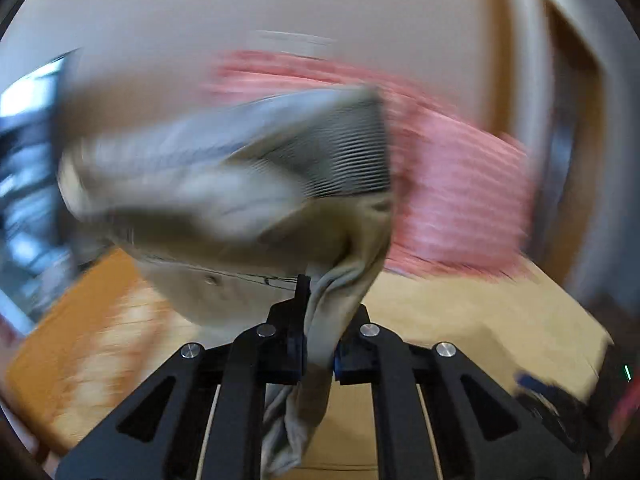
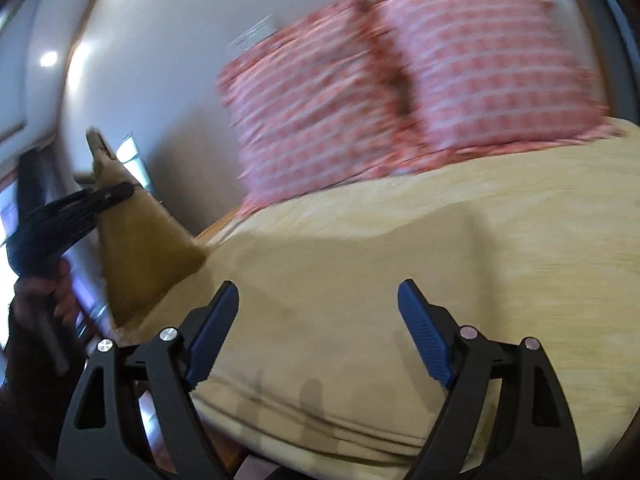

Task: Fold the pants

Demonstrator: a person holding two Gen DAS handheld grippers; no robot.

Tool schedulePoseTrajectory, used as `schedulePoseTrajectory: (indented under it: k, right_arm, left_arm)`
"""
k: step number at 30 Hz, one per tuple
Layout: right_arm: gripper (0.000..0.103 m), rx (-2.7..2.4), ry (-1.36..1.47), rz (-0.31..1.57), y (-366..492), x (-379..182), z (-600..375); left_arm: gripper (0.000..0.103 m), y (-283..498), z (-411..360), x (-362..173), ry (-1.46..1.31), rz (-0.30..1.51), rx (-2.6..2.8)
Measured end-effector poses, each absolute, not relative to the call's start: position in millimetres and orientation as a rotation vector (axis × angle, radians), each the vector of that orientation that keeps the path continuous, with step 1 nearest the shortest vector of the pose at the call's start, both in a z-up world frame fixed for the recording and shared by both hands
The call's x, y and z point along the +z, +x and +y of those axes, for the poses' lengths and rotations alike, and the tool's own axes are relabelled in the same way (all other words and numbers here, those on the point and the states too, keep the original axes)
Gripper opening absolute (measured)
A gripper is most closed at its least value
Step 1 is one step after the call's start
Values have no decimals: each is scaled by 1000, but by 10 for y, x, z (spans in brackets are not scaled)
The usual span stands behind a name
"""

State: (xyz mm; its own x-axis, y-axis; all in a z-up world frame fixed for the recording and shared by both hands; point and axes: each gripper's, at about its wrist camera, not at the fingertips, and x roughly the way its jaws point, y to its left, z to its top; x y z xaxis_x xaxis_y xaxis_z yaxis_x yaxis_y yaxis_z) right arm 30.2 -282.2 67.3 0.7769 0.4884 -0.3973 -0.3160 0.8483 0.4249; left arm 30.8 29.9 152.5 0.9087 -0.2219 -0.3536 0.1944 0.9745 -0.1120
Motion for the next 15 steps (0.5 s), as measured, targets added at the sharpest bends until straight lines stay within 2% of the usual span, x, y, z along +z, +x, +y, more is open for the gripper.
schedulePoseTrajectory:
  k: [4,8,15]
  right_arm:
    - [82,288,414,503,217,598,-3312]
    - [82,190,448,514,174,497,-3623]
    - [84,147,487,499,183,460,-3853]
  left_arm:
    - [9,319,-727,969,118,505,-436]
    - [9,269,-1076,470,197,620,-532]
    - [8,79,-1066,537,216,577,-530]
